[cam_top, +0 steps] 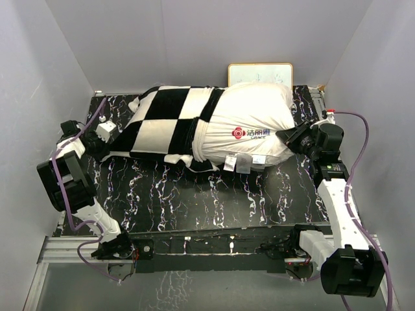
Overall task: Remove the pillowcase from the pillow
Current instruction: Remove the pillow from the pillowcase.
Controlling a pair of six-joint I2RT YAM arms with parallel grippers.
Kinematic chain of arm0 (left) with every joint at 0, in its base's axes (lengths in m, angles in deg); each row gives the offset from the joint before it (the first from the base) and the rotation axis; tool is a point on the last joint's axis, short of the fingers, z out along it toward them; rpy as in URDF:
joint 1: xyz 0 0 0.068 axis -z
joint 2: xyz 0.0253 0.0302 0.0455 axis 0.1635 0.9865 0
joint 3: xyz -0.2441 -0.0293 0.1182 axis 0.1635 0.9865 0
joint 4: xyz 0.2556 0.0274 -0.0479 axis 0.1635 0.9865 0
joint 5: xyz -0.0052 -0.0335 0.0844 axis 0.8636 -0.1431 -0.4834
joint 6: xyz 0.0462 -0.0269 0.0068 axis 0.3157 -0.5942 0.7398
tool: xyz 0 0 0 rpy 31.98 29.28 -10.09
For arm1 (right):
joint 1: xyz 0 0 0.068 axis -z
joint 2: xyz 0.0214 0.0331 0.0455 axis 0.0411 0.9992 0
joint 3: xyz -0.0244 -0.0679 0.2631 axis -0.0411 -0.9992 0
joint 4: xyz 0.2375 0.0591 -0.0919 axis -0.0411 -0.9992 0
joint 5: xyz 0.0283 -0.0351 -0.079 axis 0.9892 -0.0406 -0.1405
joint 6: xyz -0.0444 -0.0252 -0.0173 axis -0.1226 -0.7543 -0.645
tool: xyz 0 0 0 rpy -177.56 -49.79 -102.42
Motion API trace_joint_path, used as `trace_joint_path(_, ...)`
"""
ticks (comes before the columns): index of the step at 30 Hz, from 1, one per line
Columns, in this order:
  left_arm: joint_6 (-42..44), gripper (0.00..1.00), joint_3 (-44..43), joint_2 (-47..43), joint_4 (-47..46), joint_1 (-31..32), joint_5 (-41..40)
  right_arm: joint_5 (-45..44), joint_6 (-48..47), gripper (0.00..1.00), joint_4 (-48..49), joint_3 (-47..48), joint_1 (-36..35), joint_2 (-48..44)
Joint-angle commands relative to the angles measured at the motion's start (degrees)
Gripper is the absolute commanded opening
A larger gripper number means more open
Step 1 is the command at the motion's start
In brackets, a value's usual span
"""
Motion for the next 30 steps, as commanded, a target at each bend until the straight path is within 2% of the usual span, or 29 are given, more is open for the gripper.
trace_joint_path(1, 1.9, 0.00, -2.7, 0.5, -7.8, -8.2, -19.5, -23.8, -0.6, 0.09, 8.1, 2.0, 8.3, -4.4)
trace_joint_path(5, -0.7, 0.00, -2.8, 1.1, -11.1, -9.3, -20.4, -28.9, -3.8, 0.09, 8.1, 3.9, 9.7, -2.1)
trace_joint_path(10, -4.2, 0.00, -11.4, 6.2, -3.0, -10.3, -19.1, -25.2, -1.5, 0.09, 9.1, 13.4, 11.7, 6.0)
trace_joint_path(14, -1.1, 0.00, -10.1, 5.7, -2.1, -11.4, -17.5, -24.3, -1.2, 0.09, 8.7, 14.4, 12.4, 7.2)
trace_joint_path(15, -0.2, 0.00, -9.6, 5.2, 0.2, -11.5, -15.4, -23.1, -2.3, 0.09, 9.2, 13.4, 12.4, 6.9)
trace_joint_path(17, 2.6, 0.00, -13.5, 5.1, 13.8, -11.2, -6.2, -18.2, -3.6, 0.08, 10.8, 11.2, 11.9, 6.2)
trace_joint_path(18, 2.9, 0.10, -16.7, 5.5, 21.2, -10.3, -0.9, -15.8, -3.5, 0.08, 10.5, 10.4, 11.3, 6.4)
trace_joint_path(20, 0.1, 0.55, -23.5, 6.6, 32.9, -7.4, 10.5, -12.1, -4.3, 0.12, 9.0, 9.0, 9.8, 7.7)
trace_joint_path(21, -1.0, 0.79, -27.1, 6.9, 37.8, -5.8, 14.7, -11.8, -4.9, 0.18, 7.9, 8.5, 9.1, 8.1)
trace_joint_path(22, -2.4, 0.96, -30.6, 7.4, 41.0, -3.7, 18.1, -12.1, -5.6, 0.28, 7.1, 7.9, 8.8, 8.0)
trace_joint_path(24, -5.5, 0.97, -37.4, 8.2, 45.8, 1.4, 20.9, -14.1, -7.5, 0.51, 6.7, 7.1, 8.7, 6.4)
trace_joint_path(25, -7.8, 0.97, -40.5, 8.5, 46.3, 3.7, 21.7, -15.5, -8.7, 0.59, 6.6, 7.2, 8.7, 5.2)
trace_joint_path(27, -16.6, 0.97, -45.3, 8.4, 41.2, 8.0, 21.8, -18.9, -11.7, 0.70, 6.3, 8.6, 8.7, 3.4)
trace_joint_path(30, -30.4, 0.97, -50.1, 8.9, 28.0, 13.7, 18.4, -23.3, -13.6, 0.78, 2.9, 13.2, 8.7, 3.0)
